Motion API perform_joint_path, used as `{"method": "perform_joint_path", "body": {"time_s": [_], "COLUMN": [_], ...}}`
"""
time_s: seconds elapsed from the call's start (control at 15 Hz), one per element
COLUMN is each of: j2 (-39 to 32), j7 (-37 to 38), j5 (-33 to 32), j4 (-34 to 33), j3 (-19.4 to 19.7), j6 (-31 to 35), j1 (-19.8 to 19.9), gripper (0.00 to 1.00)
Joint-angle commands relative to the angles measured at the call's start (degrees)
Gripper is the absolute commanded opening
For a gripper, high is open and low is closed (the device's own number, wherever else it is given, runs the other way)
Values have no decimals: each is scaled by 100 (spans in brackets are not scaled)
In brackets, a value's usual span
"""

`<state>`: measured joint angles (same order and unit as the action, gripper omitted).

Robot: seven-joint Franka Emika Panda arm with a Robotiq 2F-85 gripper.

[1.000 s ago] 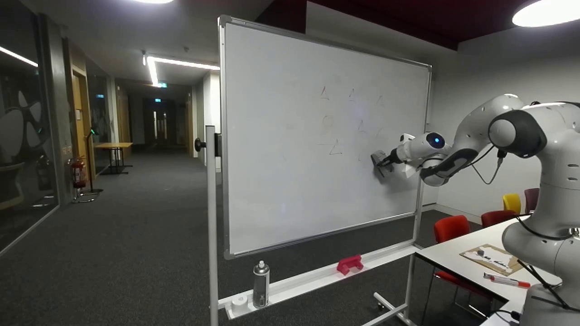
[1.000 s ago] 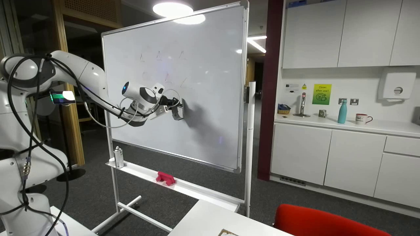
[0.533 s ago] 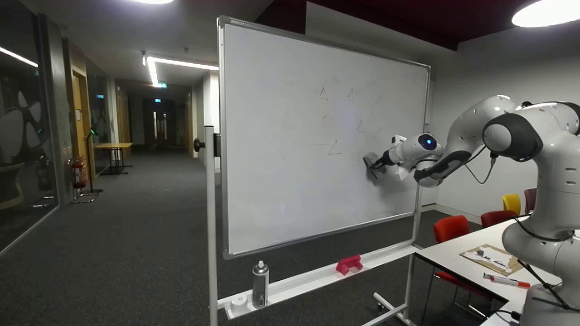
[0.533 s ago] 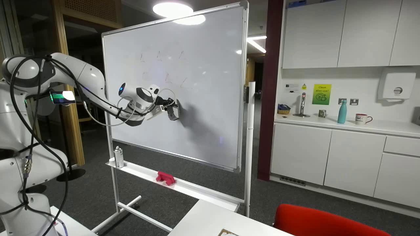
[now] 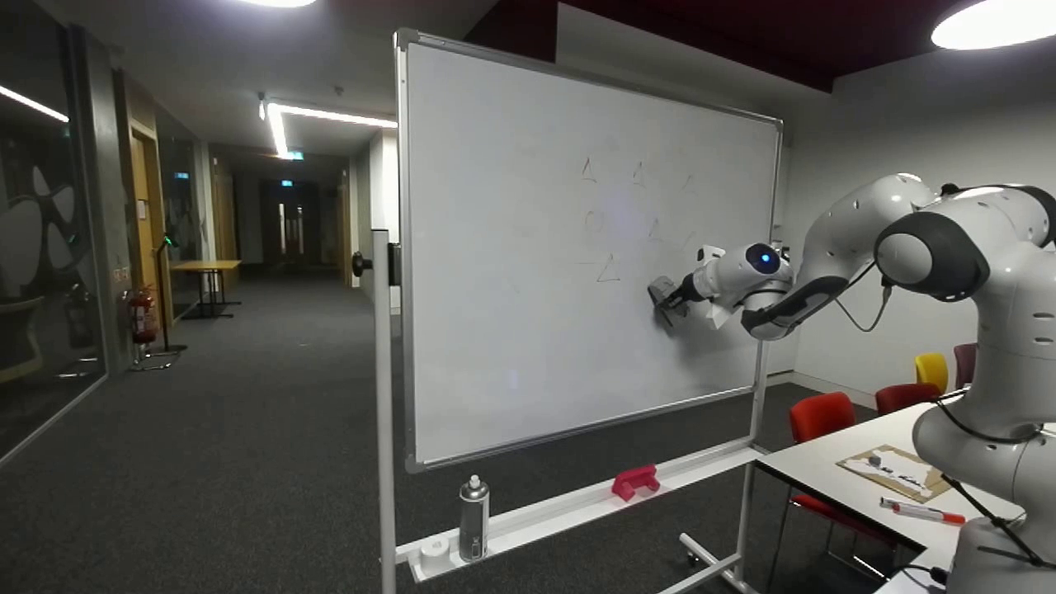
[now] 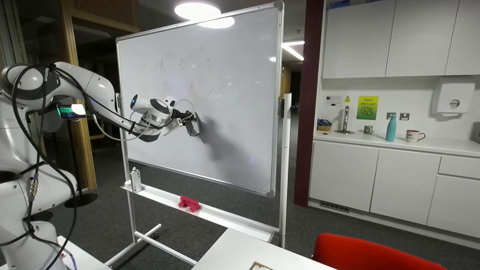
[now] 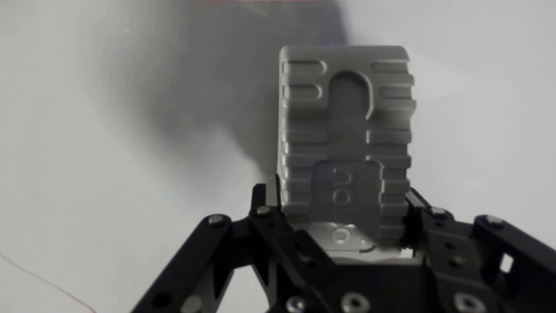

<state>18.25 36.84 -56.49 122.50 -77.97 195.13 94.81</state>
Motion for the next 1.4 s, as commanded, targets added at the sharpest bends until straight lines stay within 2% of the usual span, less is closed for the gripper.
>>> {"method": "perform_joint_path", "body": {"time_s": [0.0, 0.2, 0.33, 0.47, 0.67, 1.0, 1.27, 1.33], "j2": [129, 86, -208, -524, -716, -225, 598, 751], "j7": [144, 174, 139, 103, 104, 604, 1161, 1381], "j5": [144, 112, 54, 50, 121, 309, 301, 288], "j4": [-380, -417, -370, -268, -66, 692, 1637, 1887], "j3": [-178, -233, -233, -100, 317, 1405, 2442, 2713], "j6": [-442, -694, -1030, -1418, -1657, -870, 387, 526], "j1": [-334, -504, -683, -974, -1534, -2625, -3588, -3887], "gripper": [35, 35, 35, 35, 35, 35, 35, 35]}}
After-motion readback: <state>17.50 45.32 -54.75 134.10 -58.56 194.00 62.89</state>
